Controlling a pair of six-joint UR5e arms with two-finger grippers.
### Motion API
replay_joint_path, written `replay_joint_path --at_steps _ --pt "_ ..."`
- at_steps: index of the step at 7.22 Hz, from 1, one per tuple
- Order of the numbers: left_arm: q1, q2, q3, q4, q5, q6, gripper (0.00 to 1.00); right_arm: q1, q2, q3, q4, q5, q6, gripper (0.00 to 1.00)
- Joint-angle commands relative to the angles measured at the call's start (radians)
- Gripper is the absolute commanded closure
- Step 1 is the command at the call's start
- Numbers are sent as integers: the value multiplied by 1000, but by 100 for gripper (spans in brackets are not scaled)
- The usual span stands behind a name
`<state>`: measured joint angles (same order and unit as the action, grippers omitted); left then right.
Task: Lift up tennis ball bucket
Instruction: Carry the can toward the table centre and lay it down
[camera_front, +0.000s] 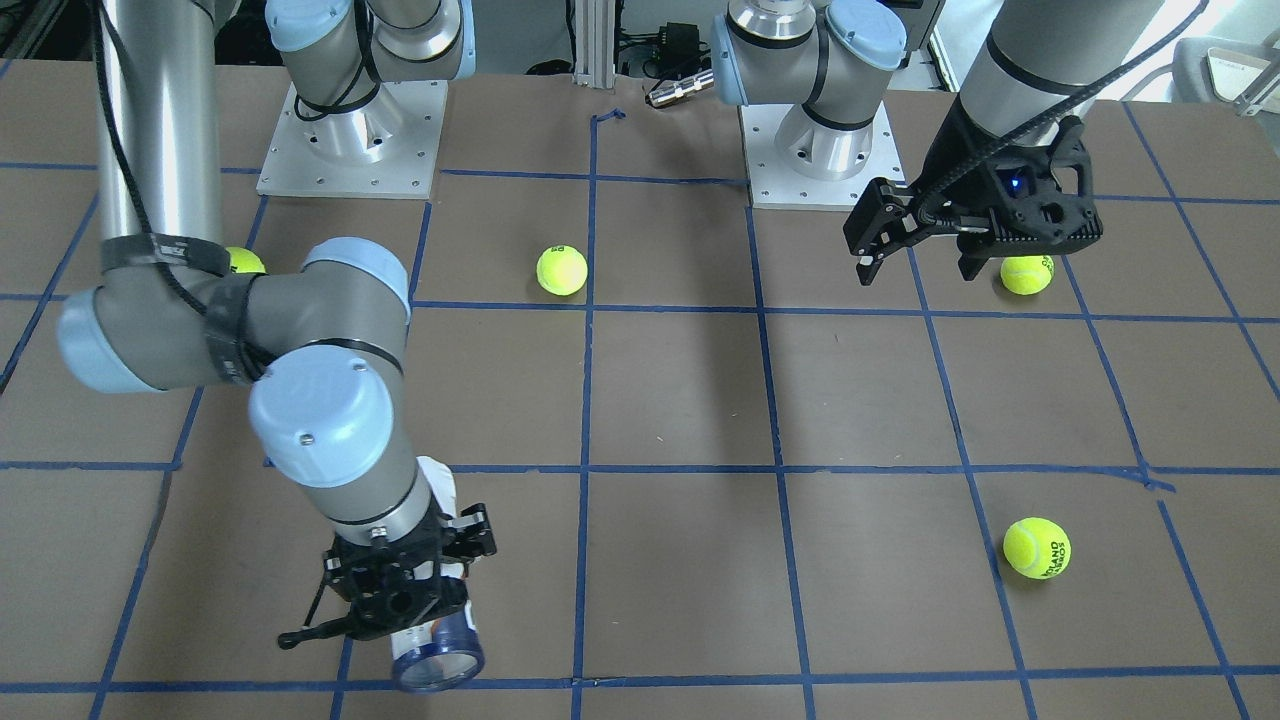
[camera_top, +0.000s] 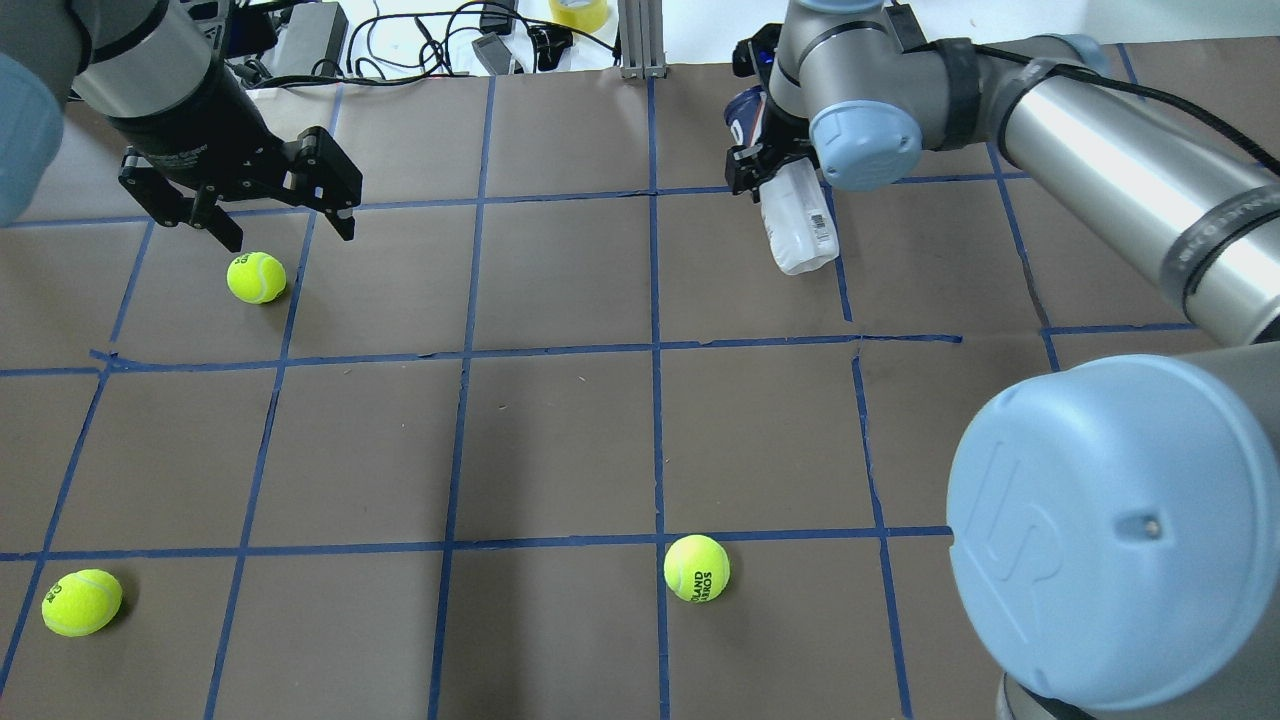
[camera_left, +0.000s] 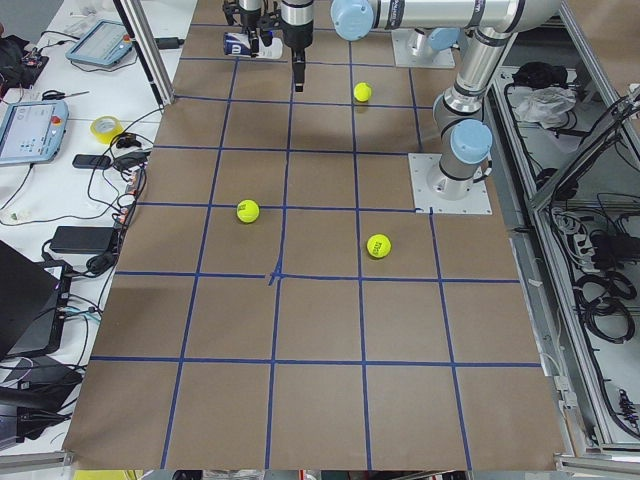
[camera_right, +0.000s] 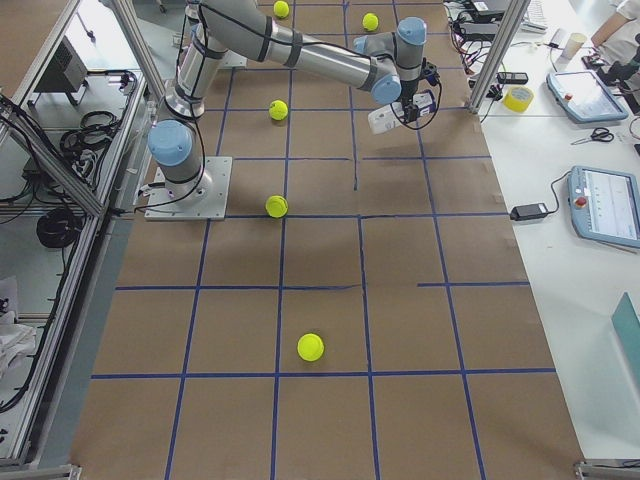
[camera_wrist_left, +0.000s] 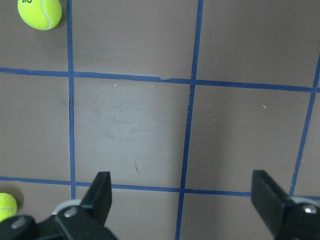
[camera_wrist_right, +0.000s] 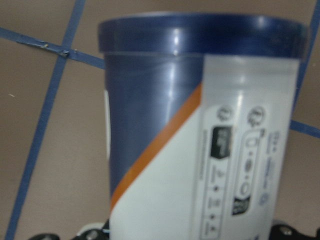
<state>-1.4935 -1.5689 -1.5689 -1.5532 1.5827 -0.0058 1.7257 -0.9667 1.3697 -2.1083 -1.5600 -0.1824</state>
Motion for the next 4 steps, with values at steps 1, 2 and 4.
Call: replay_joint_path --at_steps 1,2,4 --pt "41 -3 -2 8 -4 3 0 102 37 -47 13 -15 -73 28" --pt "80 1 0 8 -7 15 0 127 40 -46 1 -14 -141 27" --pt "81 12 0 -7 -3 49 0 161 43 -29 -2 -11 -356 24"
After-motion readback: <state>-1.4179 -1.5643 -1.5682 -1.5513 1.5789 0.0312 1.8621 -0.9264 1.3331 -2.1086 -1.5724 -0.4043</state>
